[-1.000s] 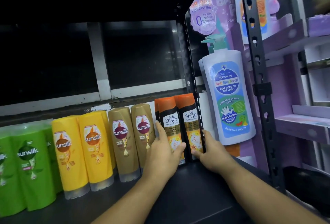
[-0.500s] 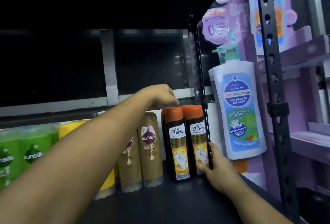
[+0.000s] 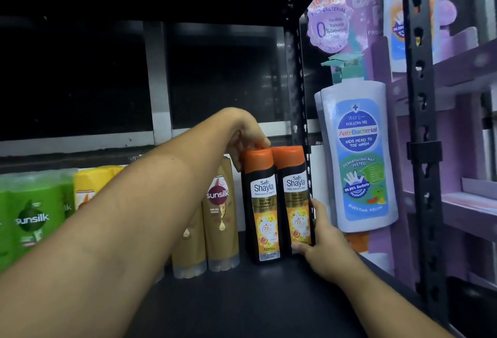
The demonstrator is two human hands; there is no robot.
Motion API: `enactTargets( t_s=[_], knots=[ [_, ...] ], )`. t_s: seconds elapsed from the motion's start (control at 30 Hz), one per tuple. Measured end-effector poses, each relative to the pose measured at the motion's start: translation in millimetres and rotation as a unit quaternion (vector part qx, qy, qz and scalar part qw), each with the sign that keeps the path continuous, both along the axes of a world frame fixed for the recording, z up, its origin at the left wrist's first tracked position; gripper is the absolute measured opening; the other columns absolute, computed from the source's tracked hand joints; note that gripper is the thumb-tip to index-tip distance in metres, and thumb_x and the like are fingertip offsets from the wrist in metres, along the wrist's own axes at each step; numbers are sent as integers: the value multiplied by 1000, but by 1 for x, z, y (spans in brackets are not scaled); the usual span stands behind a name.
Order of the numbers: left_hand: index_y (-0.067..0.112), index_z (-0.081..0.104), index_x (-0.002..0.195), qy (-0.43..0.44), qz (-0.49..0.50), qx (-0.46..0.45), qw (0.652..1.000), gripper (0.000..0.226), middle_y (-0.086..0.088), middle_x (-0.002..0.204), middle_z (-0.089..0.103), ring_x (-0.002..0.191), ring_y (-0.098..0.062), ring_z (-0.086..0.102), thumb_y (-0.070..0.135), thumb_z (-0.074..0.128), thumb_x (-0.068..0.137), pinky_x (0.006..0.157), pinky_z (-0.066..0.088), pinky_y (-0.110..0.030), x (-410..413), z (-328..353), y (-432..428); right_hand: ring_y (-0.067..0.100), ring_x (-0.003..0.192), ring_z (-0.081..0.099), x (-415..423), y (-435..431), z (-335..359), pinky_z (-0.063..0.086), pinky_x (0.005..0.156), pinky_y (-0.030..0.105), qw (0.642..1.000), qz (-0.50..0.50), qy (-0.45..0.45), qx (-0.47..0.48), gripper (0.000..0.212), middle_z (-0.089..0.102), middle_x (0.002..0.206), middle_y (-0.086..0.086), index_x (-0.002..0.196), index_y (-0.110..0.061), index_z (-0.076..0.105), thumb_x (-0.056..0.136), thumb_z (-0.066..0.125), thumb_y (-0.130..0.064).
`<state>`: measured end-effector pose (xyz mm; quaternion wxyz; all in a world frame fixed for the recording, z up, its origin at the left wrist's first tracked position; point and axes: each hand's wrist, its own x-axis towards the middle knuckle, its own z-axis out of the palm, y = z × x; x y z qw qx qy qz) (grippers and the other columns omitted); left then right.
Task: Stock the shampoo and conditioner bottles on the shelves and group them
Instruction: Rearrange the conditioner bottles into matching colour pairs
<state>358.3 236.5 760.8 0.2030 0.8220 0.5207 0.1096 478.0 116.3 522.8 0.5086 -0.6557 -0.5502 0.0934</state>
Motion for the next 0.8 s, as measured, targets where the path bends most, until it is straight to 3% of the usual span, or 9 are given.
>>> enactTargets(
  t_s=[0.1,0.27,0.37,0.47,0.53,0.6,0.7,0.8],
  knots=[
    [-2,58,113,16,-10,2,1000,32,-25,114,68,91,-43,73,28,60,103,77,64,-52,1,2,-4,3,100,58,1,0,0,38,88,20,1000,4,5,-8,92,62,109,-20,151,-42,17,88,74,-6],
    [-4,59,120,20,-14,-5,1000,38,-26,115,70,85,-45,76,28,65,100,69,64,-50,-2,1,4,5,101,60,3,2,-1,41,89,22,1000,2,8,-9,95,63,107,-20,150,-44,15,87,75,-6],
    [1,59,123,30,-19,-9,999,41,-24,114,71,94,-41,75,33,67,98,79,64,-49,-7,3,6,6,101,62,4,4,-3,42,86,21,1000,4,13,-7,97,64,106,-19,150,-46,14,86,76,-8],
    [9,59,131,43,-33,-7,999,56,-20,126,67,110,-39,69,47,70,93,95,57,-55,-4,6,8,2,99,62,5,5,-4,43,83,19,1000,9,11,-5,97,62,103,-25,150,-46,13,86,76,-8],
    [15,56,137,45,-49,13,998,63,-15,133,64,116,-39,65,53,72,89,97,55,-57,3,6,11,-1,98,62,6,6,-5,43,82,16,1000,9,9,-3,96,63,103,-25,148,-47,15,86,76,-8],
    [17,55,137,45,-61,12,997,69,-15,128,68,110,-40,70,54,76,83,93,57,-57,11,3,15,-5,95,61,7,8,-5,43,76,12,1000,9,8,-2,93,63,103,-26,146,-50,17,87,76,-8],
    [16,62,131,52,-78,0,996,65,-17,115,75,101,-40,74,51,76,79,93,56,-56,19,-1,21,-2,100,63,9,10,-7,46,86,17,1000,7,13,0,92,66,107,-24,144,-51,19,86,76,-7],
    [21,67,128,37,-102,-2,994,50,-17,119,74,115,-40,68,43,76,84,101,50,-53,17,-2,18,-1,106,64,9,12,-9,48,94,24,1000,7,15,3,93,68,112,-21,143,-53,19,86,76,-6]
  ],
)
